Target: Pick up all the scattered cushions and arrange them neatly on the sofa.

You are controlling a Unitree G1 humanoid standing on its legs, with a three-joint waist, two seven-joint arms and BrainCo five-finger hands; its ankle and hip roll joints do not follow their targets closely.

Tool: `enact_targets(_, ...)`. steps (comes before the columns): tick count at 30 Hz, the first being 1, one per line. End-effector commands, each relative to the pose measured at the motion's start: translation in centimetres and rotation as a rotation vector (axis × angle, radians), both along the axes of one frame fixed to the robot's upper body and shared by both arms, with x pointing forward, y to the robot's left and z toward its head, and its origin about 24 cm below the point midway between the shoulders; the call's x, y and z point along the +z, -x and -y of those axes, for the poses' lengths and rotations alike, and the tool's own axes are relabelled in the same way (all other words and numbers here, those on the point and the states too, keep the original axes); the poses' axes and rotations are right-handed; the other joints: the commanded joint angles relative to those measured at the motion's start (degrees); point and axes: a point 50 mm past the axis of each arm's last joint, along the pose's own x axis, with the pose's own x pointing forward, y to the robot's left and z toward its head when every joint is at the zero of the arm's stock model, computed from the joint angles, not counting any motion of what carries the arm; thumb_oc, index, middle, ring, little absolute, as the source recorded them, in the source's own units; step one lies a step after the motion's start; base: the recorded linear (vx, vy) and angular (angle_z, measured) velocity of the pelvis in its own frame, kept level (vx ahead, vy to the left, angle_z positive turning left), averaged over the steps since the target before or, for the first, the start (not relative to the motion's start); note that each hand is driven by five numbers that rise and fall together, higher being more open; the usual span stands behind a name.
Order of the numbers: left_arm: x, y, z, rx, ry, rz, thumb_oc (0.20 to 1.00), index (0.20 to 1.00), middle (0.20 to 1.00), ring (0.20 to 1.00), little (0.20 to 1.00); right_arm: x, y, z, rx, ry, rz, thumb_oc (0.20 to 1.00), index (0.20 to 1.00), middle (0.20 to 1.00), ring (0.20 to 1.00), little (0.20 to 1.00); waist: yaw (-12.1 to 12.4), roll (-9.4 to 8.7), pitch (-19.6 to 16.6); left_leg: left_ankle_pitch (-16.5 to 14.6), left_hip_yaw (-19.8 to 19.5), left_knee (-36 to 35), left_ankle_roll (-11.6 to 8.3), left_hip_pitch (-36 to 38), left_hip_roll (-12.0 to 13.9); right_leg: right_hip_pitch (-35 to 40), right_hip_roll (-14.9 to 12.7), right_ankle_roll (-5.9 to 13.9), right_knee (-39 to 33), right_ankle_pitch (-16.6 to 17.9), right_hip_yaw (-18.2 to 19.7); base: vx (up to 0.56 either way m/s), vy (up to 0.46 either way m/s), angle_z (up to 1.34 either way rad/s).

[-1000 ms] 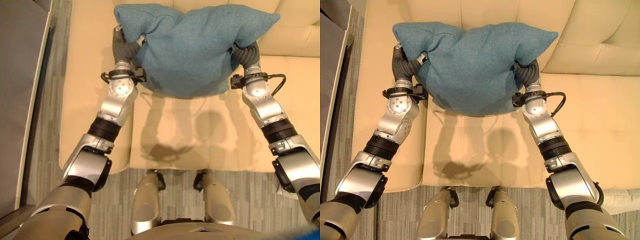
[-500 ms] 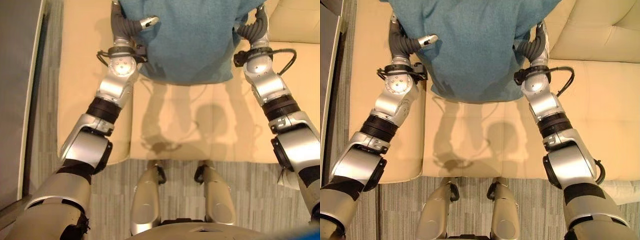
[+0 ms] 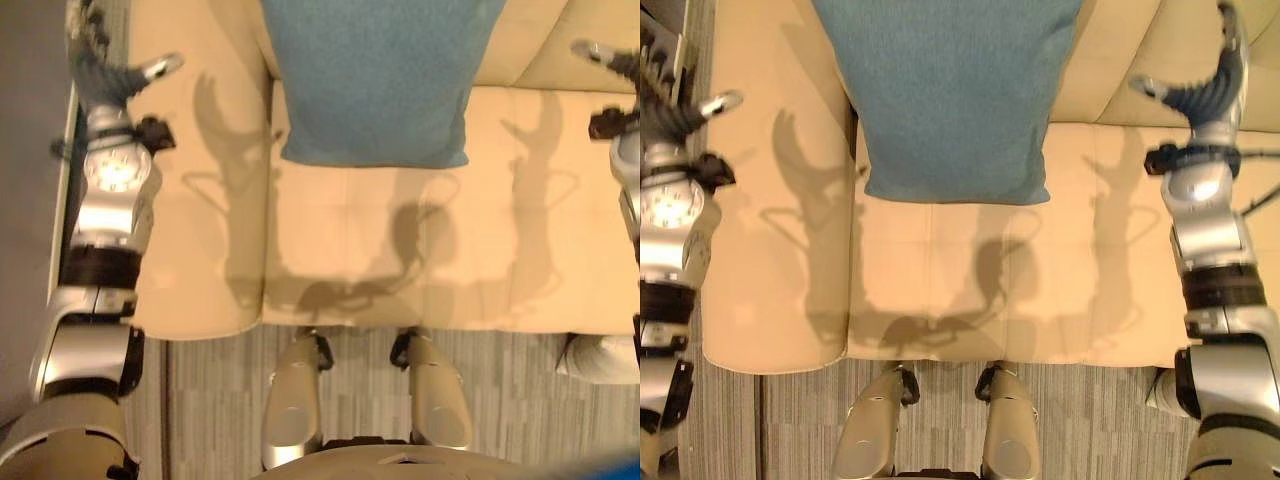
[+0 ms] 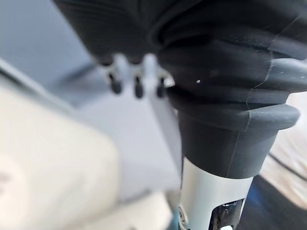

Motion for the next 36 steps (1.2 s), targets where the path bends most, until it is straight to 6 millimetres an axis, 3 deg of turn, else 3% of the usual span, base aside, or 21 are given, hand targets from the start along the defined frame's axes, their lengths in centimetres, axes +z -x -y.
enact_targets(1,-4.8,1.9,1.2,-0.127,0.099,-0.020,1.000,1.000,1.000,1.000,1.000,-7.1,1.9,0.1,0.116,-0.165,-0.108,1.000,1.000,1.000,1.000,1.000,0.2,-0.30,-7.6,-2.4,-0.6,3.4,-6.71,3.9,1.7,-0.4,-2.9,5.45,9.2,-7.1,0.2,0.07,0.002,0.10)
enact_targets(4,-9.0,4.4,1.4,-0.185,0.095,-0.140,1.000,1.000,1.000,1.000,1.000,-12.2,5.0,1.0,0.139,-0.237,-0.246,1.000,1.000,1.000,1.000,1.000,-0.4,-0.39,-7.8,-2.6,-0.2,2.5,-6.90,8.3,1.7,4.0,-3.0,5.39,10.2,-8.5,-0.5,0.08,0.003,0.03)
enact_targets(5,-9.0,4.5,1.4,-0.185,0.095,-0.141,1.000,1.000,1.000,1.000,1.000,-12.2,5.1,1.0,0.139,-0.237,-0.248,1.000,1.000,1.000,1.000,1.000,-0.4,-0.39,-7.8,-2.6,-0.2,2.5,-6.91,8.4,1.7,4.1,-3.0,5.39,10.2,-8.5,-0.5,0.07,-0.030,0.08)
enact_targets(6,-11.7,6.0,1.2,-0.212,0.097,-0.239,1.000,1.000,1.000,1.000,1.000,-15.2,7.1,1.5,0.128,-0.275,-0.338,1.000,1.000,1.000,1.000,1.000,-0.8,-0.48,-8.2,-2.5,-0.2,2.0,-7.12,11.0,1.9,7.3,-2.4,5.42,9.8,-9.4,-1.3,0.05,-0.037,0.07)
enact_targets(8,-12.7,7.0,1.1,-0.233,0.101,-0.279,1.000,1.000,1.000,1.000,1.000,-16.3,8.0,1.5,0.129,-0.299,-0.360,1.000,1.000,1.000,1.000,1.000,-0.9,-0.39,-8.6,-2.2,-0.1,1.4,-7.10,12.0,1.9,8.8,-2.1,5.37,8.9,-9.3,-1.7,0.04,-0.036,0.06)
enact_targets(10,-17.2,9.5,1.4,-0.282,0.154,-0.446,1.000,1.000,1.000,1.000,1.000,-20.6,10.6,0.7,0.150,-0.406,-0.470,1.000,1.000,1.000,1.000,1.000,-1.0,-0.32,-10.4,-1.8,0.2,0.8,-7.23,14.6,2.1,12.2,-0.9,5.55,6.3,-9.1,-2.8,0.03,-0.074,0.01)
enact_targets(12,-18.5,10.3,1.4,-0.285,0.163,-0.501,1.000,1.000,1.000,1.000,1.000,-21.1,11.1,0.5,0.159,-0.384,-0.507,1.000,1.000,1.000,1.000,1.000,-1.1,-0.38,-11.3,-1.7,0.3,0.7,-7.31,15.3,2.3,13.2,-0.4,5.51,5.5,-9.0,-3.0,-0.04,-0.064,0.06)
enact_targets(13,-21.4,11.8,1.9,-0.300,0.190,-0.626,1.000,1.000,1.000,1.000,1.000,-23.3,12.3,-0.7,0.194,-0.404,-0.592,1.000,1.000,1.000,1.000,1.000,-1.1,-0.63,-12.2,-0.6,1.1,0.9,-6.89,15.7,2.6,14.4,0.5,4.68,4.3,-8.0,-3.4,-0.04,-0.070,0.08)
enact_targets(15,-22.4,12.5,1.8,-0.300,0.189,-0.675,1.000,1.000,1.000,1.000,1.000,-23.8,12.8,-0.7,0.195,-0.381,-0.632,1.000,1.000,1.000,1.000,1.000,-1.1,-0.63,-12.9,-0.5,1.2,0.8,-6.96,16.2,2.8,15.2,0.9,4.57,3.6,-8.1,-3.4,-0.07,-0.066,0.04)
enact_targets(16,-25.0,14.2,1.9,-0.288,0.188,-0.805,1.000,1.000,1.000,1.000,1.000,-25.5,13.7,-1.5,0.222,-0.340,-0.742,1.000,1.000,1.000,1.000,1.000,-1.2,-0.81,-14.1,0.1,1.7,0.5,-7.49,17.4,3.5,16.8,2.3,4.28,2.4,-8.4,-3.1,-0.09,-0.051,0.03)
enact_targets(17,-25.0,14.3,1.9,-0.288,0.188,-0.805,1.000,1.000,1.000,1.000,1.000,-25.6,13.7,-1.5,0.222,-0.340,-0.742,1.000,1.000,1.000,1.000,1.000,-1.2,-0.79,-14.1,0.1,1.7,0.5,-7.51,17.4,3.6,16.9,2.3,4.27,2.3,-8.4,-3.1,-0.06,-0.094,0.10)
enact_targets(19,-28.4,16.5,2.0,-0.259,0.156,-0.989,1.000,1.000,1.000,1.000,1.000,-27.7,15.1,-2.3,0.245,-0.278,-0.884,1.000,1.000,1.000,1.000,1.000,-1.2,-1.03,-15.2,1.0,1.5,0.4,-8.01,18.3,4.0,19.2,4.1,3.72,0.1,-8.8,-2.6,-0.07,-0.057,0.07)
enact_targets(22,-30.0,17.4,2.3,-0.242,0.114,-1.086,1.000,1.000,1.000,1.000,1.000,-29.3,15.9,-2.7,0.248,-0.240,-0.981,1.000,1.000,1.000,1.000,1.000,-1.2,-1.44,-15.4,0.0,1.4,2.5,-7.93,18.5,3.8,20.6,4.5,3.49,-0.6,-8.8,-2.3,-0.10,-0.013,0.05)
enact_targets(23,-31.6,18.3,2.7,-0.228,0.093,-1.176,1.000,1.000,1.000,1.000,1.000,-30.3,16.3,-2.9,0.247,-0.212,-1.052,1.000,1.000,1.000,1.000,1.000,-1.0,-2.07,-15.5,-3.0,0.0,7.6,-7.57,19.2,2.4,20.6,3.8,3.30,-0.5,-8.3,-1.9,-0.11,0.012,0.06)
enact_targets(24,-31.6,18.3,2.7,-0.228,0.093,-1.176,1.000,1.000,1.000,1.000,1.000,-30.3,16.3,-2.9,0.247,-0.212,-1.052,1.000,1.000,1.000,1.000,1.000,-1.0,-2.03,-15.5,-3.1,0.0,7.8,-7.57,19.1,2.5,20.6,3.8,3.31,-0.5,-8.3,-1.9,-0.21,0.072,0.05)
enact_targets(25,-32.9,19.2,3.3,-0.227,0.089,-1.248,1.000,1.000,1.000,1.000,1.000,-31.3,17.0,-3.0,0.250,-0.175,-1.131,1.000,1.000,1.000,1.000,1.000,-0.9,-2.49,-16.0,-6.8,-2.7,11.0,-6.62,20.9,-0.5,20.6,3.0,3.41,-0.2,-7.4,-1.3,-0.16,0.107,0.00)
enact_targets(26,-33.7,19.9,3.5,-0.218,0.112,-1.291,1.000,1.000,1.000,1.000,1.000,-32.0,17.6,-3.0,0.237,-0.182,-1.168,1.000,1.000,1.000,1.000,1.000,-1.2,-2.60,-16.3,-8.2,-3.7,12.2,-6.25,22.1,-1.8,20.2,2.8,3.54,0.2,-6.7,-0.8,-0.16,0.109,-0.06)
enact_targets(29,-34.5,20.3,3.8,-0.217,0.081,-1.348,1.000,1.000,1.000,1.000,1.000,-32.9,18.2,-3.1,0.235,-0.162,-1.235,1.000,1.000,1.000,1.000,1.000,-1.6,-2.33,-17.1,-9.4,-5.4,11.9,-5.77,24.4,-3.8,19.2,2.4,4.06,1.4,-5.8,-0.2,-0.14,0.143,-0.20)
enact_targets(30,-35.0,20.4,4.1,-0.193,0.120,-1.368,1.000,1.000,1.000,1.000,1.000,-33.8,19.0,-3.5,0.226,-0.173,-1.288,1.000,1.000,1.000,1.000,1.000,-2.0,-1.88,-17.0,-10.9,-7.8,10.6,-5.11,27.0,-5.6,17.6,2.0,4.69,2.9,-4.8,1.0,-0.27,0.245,-0.09)
enact_targets(32,-35.2,20.3,4.3,-0.191,0.120,-1.375,1.000,1.000,1.000,1.000,1.000,-34.1,19.2,-3.5,0.218,-0.156,-1.308,1.000,1.000,1.000,1.000,1.000,-2.5,-1.85,-16.7,-12.3,-7.6,8.7,-4.09,27.2,-5.9,16.6,1.3,5.36,3.2,-4.1,1.3,-0.24,0.206,-0.20)
enact_targets(36,-35.8,19.8,5.7,-0.240,0.043,-1.414,1.000,1.000,1.000,1.000,1.000,-35.8,20.6,-3.5,0.134,-0.234,-1.381,1.000,1.000,1.000,1.000,1.000,-3.2,-2.90,-15.7,-15.3,-6.8,4.7,-1.15,27.6,-9.1,12.8,-2.7,9.69,1.6,3.0,2.7,-0.24,0.196,-0.12)
